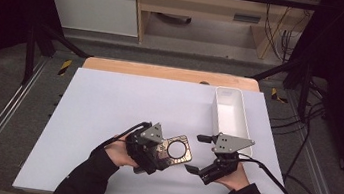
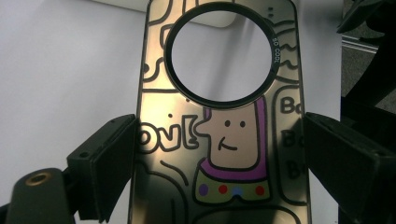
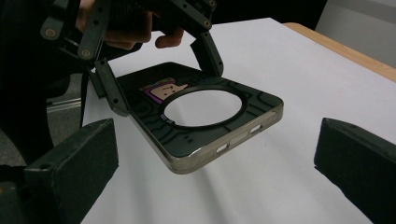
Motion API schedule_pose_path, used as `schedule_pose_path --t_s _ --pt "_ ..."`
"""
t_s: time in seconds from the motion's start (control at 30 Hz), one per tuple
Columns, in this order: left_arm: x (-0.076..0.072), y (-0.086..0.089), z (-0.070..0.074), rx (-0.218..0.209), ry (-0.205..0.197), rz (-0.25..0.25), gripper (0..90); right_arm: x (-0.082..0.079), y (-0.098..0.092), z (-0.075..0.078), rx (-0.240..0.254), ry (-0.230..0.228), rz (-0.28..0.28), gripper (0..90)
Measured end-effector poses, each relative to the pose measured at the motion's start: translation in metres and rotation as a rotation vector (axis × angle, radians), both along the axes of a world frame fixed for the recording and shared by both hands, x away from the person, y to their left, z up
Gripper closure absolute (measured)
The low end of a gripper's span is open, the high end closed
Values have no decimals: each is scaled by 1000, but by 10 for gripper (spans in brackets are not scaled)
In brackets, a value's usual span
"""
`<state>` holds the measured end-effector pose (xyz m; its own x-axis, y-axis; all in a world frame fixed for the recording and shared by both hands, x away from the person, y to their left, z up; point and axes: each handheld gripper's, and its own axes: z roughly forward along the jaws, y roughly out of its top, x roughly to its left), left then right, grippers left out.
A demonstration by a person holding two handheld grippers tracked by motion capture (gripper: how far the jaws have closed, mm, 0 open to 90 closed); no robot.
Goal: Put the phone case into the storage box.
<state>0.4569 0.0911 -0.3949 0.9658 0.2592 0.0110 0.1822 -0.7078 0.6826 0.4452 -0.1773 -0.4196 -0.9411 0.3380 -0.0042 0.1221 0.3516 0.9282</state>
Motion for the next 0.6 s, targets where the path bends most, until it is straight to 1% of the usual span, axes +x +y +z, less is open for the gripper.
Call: schedule_pose_path --t_s 0.27,0.47,0.6 --pt "-5 -4 3 4 -1 -35 114 -1 -1 0 -19 -8 32 2" --pt "-6 -6 3 2 4 -51 114 -1 0 -3 -39 -5 49 4" --pt "-6 -8 3 -1 1 -60 114 0 2 -4 -41 1 60 5"
